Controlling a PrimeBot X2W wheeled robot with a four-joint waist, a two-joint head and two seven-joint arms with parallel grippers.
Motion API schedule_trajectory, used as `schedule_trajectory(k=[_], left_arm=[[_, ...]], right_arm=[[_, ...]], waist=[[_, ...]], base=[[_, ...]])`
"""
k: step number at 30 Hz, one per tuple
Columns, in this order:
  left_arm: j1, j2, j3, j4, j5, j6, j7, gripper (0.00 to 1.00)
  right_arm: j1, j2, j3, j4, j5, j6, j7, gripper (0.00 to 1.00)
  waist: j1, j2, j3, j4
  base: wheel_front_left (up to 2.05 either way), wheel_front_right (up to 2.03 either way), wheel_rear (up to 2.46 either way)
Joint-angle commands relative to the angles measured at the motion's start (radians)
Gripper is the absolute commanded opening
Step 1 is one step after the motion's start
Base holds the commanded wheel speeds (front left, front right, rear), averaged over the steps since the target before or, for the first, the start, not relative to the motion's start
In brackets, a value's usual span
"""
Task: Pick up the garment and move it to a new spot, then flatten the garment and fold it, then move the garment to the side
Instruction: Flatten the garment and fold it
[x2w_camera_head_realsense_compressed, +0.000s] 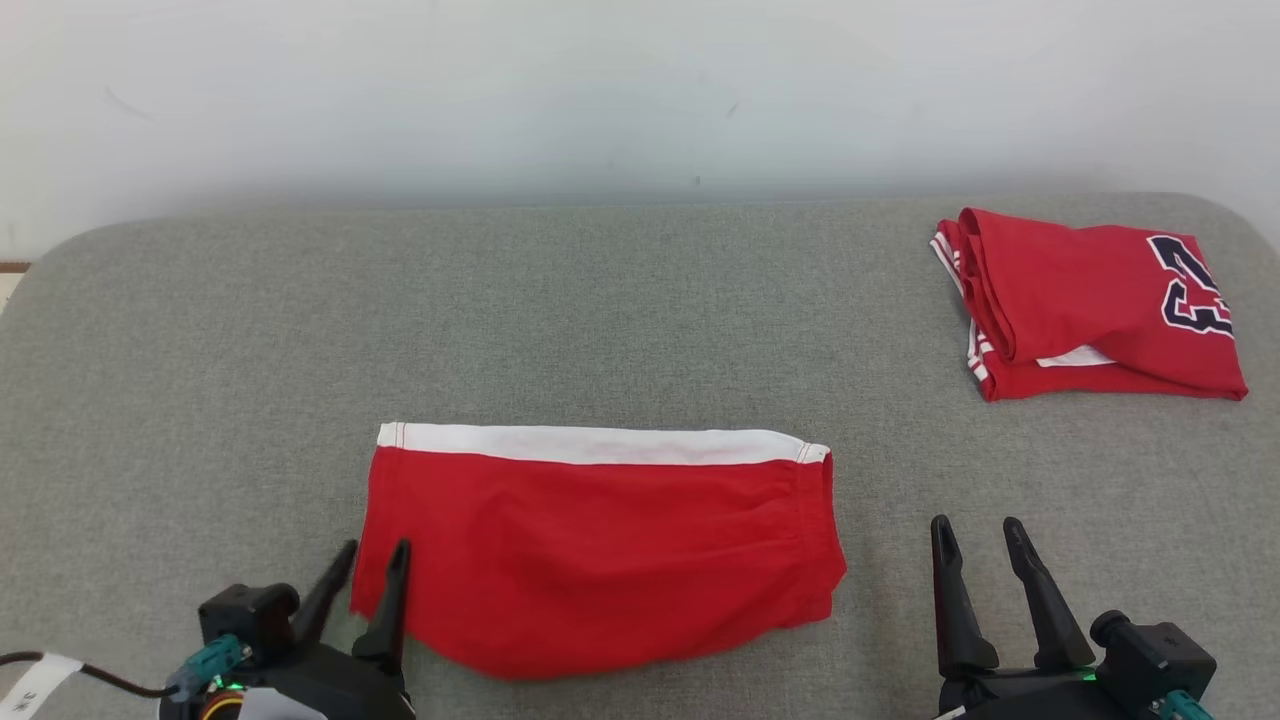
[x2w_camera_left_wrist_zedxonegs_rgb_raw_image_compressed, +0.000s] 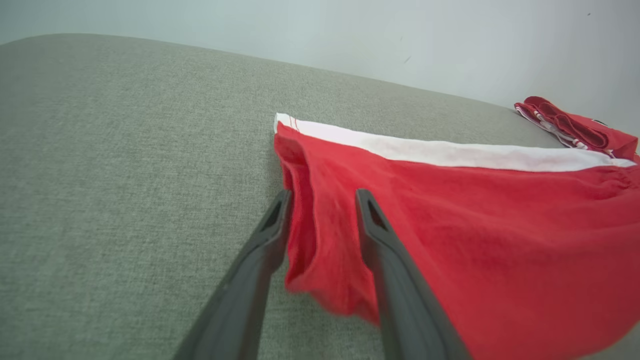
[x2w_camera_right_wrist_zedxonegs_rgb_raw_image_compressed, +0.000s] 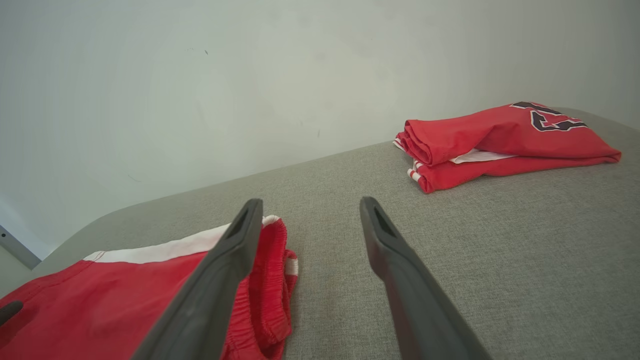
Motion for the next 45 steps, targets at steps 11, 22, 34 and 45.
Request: schedule_trajectory(k=[11, 22, 34, 45], left_arm=[[0.155, -0.023, 0.235, -0.274, 0.177, 0.051, -0.012, 1.00], [0.325, -0.065, 0.406, -0.453, 0.340, 0.059, -0.012, 1.00], [0.417, -0.098, 0.506, -0.493, 0.352, 0.066, -0.012, 1.00], [0.428, -0.133, 0.528, -0.478, 0.374, 0.007, -0.012, 1.00]], right_arm=[[0.003, 0.000, -0.009, 0.005, -0.017, 0.001, 0.000, 1.00], [0.038, 0.000, -0.034, -0.003, -0.035, 0.001, 0.008, 1.00], [0.079, 0.000, -0.064, 0.002, -0.041, 0.001, 0.035, 1.00], [0.083, 0.000, -0.068, 0.004, -0.042, 0.001, 0.058, 1.00]], waist=[[0.0001, -0.0001, -0.016, 0.028], [0.0001, -0.0001, -0.051, 0.050], [0.0001, -0.0001, -0.075, 0.069], [0.0001, -0.0001, -0.088, 0.078]], base=[[0.00, 0.00, 0.00], [0.00, 0.00, 0.00], [0.00, 0.00, 0.00], [0.00, 0.00, 0.00]])
